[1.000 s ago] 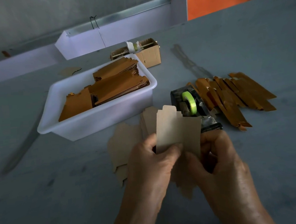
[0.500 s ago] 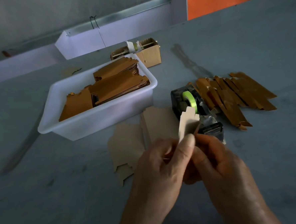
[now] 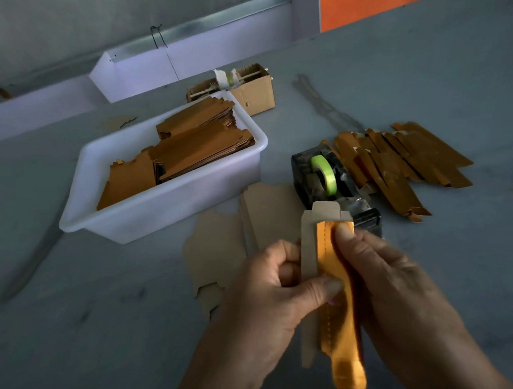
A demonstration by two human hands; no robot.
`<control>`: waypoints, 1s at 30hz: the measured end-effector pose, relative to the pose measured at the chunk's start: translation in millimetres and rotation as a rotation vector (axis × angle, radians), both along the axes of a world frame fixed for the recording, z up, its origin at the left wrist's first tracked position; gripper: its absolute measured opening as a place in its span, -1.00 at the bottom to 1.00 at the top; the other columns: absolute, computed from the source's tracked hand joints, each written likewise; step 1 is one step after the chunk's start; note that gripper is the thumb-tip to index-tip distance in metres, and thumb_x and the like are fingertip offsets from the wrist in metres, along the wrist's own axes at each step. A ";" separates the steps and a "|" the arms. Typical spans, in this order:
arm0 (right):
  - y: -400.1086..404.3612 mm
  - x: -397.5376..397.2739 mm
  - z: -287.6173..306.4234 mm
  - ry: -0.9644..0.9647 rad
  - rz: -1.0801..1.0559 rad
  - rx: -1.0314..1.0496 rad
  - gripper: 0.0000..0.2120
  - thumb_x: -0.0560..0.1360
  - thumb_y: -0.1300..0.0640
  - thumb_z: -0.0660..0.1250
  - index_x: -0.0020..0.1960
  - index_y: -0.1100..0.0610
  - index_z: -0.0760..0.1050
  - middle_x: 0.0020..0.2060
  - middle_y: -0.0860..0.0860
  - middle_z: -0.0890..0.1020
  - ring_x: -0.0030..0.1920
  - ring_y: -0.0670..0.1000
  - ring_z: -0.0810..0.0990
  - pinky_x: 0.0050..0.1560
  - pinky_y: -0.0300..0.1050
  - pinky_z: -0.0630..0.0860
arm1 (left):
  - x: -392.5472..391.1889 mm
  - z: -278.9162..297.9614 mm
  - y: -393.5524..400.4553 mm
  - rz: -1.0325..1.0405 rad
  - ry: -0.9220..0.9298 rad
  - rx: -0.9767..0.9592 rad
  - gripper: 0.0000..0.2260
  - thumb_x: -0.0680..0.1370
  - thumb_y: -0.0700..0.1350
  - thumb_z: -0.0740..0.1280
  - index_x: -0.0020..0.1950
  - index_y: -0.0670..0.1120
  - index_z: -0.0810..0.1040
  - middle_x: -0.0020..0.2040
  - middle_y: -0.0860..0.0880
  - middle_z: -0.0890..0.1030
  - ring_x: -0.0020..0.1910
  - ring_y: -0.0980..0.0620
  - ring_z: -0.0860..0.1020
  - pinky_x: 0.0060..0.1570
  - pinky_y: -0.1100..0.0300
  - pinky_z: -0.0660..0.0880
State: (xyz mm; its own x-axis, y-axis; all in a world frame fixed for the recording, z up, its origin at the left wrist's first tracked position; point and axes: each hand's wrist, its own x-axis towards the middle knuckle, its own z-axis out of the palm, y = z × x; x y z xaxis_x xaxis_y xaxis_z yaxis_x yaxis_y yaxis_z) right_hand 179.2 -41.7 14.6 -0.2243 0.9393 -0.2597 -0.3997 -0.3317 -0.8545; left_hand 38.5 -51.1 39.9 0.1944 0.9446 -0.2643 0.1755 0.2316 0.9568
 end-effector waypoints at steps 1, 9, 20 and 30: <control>0.8 -1.1 0.0 -0.013 -0.014 -0.009 -0.66 0.41 -0.15 0.26 -0.09 0.09 0.64 -0.18 0.14 0.68 -0.17 0.07 0.68 -0.20 -0.06 0.60 | 1.4 -1.2 -0.5 0.008 0.001 0.003 -0.81 0.37 -0.03 0.45 -0.03 0.01 0.62 -0.11 0.01 0.71 -0.09 0.08 0.68 -0.03 0.17 0.57; -1.1 2.1 -0.2 -0.189 0.013 0.069 -0.73 0.26 0.00 0.38 -0.07 0.05 0.65 -0.12 0.06 0.69 -0.05 0.05 0.67 -0.01 -0.01 0.58 | 3.8 -7.1 0.1 0.132 0.060 0.077 -0.92 0.44 -0.12 0.46 -0.12 0.05 0.64 -0.20 -0.01 0.69 -0.15 0.07 0.67 -0.06 0.14 0.61; -0.1 -2.5 -4.4 -0.182 -0.118 0.049 -0.80 0.25 0.00 0.37 -0.16 0.01 0.65 -0.25 0.09 0.68 -0.21 0.06 0.67 -0.11 0.00 0.58 | 19.2 -15.6 -6.9 0.444 -0.012 0.194 -0.92 0.34 -0.05 0.49 -0.18 0.06 0.68 -0.26 0.04 0.70 -0.28 0.17 0.65 -0.34 0.42 0.49; -6.3 -13.7 4.1 -0.235 -0.238 0.075 -0.74 0.20 -0.05 0.38 -0.21 0.10 0.62 -0.24 0.28 0.59 -0.14 0.33 0.55 0.00 0.26 0.53 | 38.9 -16.6 -14.9 0.365 0.977 0.757 -0.78 0.31 -0.31 0.52 -0.09 -0.13 0.71 -0.32 -0.08 0.50 -0.35 -0.06 0.55 -0.44 0.27 0.35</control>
State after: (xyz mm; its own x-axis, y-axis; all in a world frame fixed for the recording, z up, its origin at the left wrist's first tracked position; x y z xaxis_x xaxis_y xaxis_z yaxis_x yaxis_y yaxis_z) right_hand 165.5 -48.0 18.7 0.0608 0.9766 -0.2065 -0.2480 -0.1856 -0.9508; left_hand 77.4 -66.0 23.4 -0.0750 0.8781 0.4726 0.9158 -0.1269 0.3811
